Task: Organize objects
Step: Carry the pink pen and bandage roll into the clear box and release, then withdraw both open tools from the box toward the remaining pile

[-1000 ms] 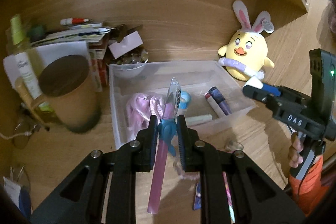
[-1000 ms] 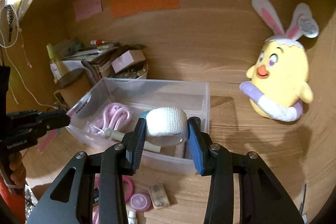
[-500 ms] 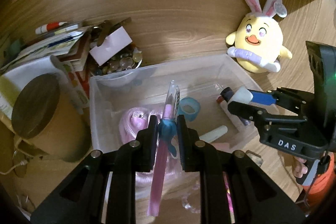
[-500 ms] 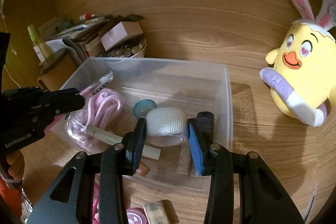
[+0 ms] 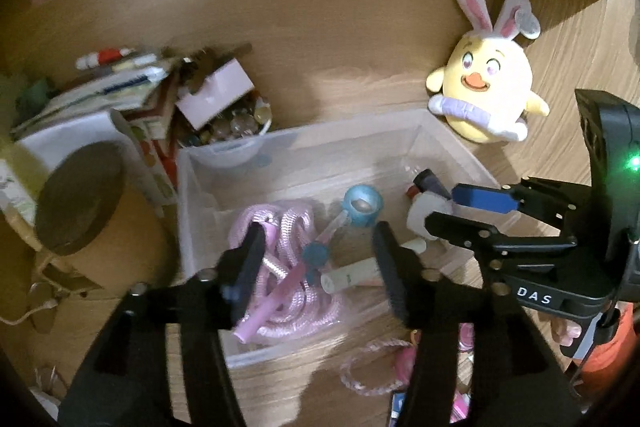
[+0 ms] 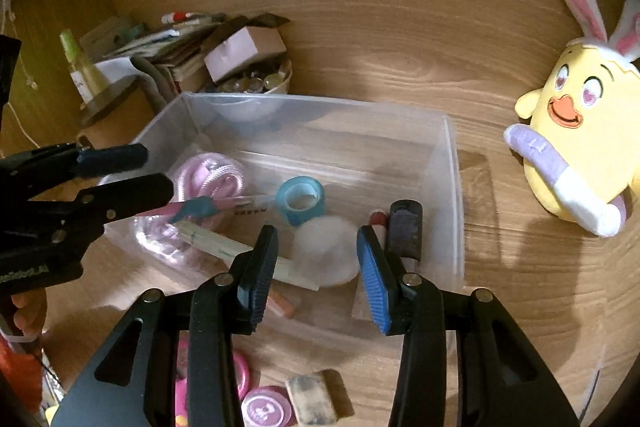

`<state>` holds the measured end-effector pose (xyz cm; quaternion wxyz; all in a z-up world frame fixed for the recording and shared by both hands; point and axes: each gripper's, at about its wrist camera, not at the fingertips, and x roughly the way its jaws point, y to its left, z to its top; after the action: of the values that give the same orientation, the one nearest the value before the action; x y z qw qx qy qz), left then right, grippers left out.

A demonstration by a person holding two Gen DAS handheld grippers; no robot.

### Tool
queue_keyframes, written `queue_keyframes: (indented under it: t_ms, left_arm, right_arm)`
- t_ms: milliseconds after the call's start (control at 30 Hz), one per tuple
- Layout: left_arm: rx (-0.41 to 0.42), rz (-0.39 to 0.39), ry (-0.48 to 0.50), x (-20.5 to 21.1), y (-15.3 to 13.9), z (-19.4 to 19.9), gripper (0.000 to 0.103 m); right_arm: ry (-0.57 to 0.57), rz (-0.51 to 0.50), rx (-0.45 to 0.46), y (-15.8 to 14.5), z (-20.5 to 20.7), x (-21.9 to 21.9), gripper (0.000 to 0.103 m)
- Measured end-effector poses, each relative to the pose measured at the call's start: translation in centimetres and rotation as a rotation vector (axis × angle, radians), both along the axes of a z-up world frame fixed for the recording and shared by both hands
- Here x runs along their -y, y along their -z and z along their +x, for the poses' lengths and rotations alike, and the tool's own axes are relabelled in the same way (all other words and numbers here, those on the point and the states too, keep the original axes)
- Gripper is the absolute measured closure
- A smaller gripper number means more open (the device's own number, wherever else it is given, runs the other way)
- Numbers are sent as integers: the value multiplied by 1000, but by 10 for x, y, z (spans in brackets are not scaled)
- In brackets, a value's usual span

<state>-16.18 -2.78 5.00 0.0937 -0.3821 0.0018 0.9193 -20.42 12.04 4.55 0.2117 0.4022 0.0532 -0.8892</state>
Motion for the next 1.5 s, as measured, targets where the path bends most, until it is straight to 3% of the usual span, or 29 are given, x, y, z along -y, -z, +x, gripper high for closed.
queue_keyframes:
  t_ms: [233,500,1000,1433,1500]
  left_arm:
    - [-47,5,-36,3,-12,30,12]
    - [-21,-33,-44,-1,7,62,10]
    - [128,1,-55,0,68,103,10]
    - [158,-98,46,-31,87,122,10]
    - [160,-94,51,-33,88,121,11]
  right_arm:
    - [12,-1,-80,-21,29,-11,47]
    - [26,-9,-101,-21,57,-29,41]
    - [62,76,36,43,71,-52,41]
    - [-7,128,67,59,87,-42,41]
    - [-16,133,61,58,85,-39,48]
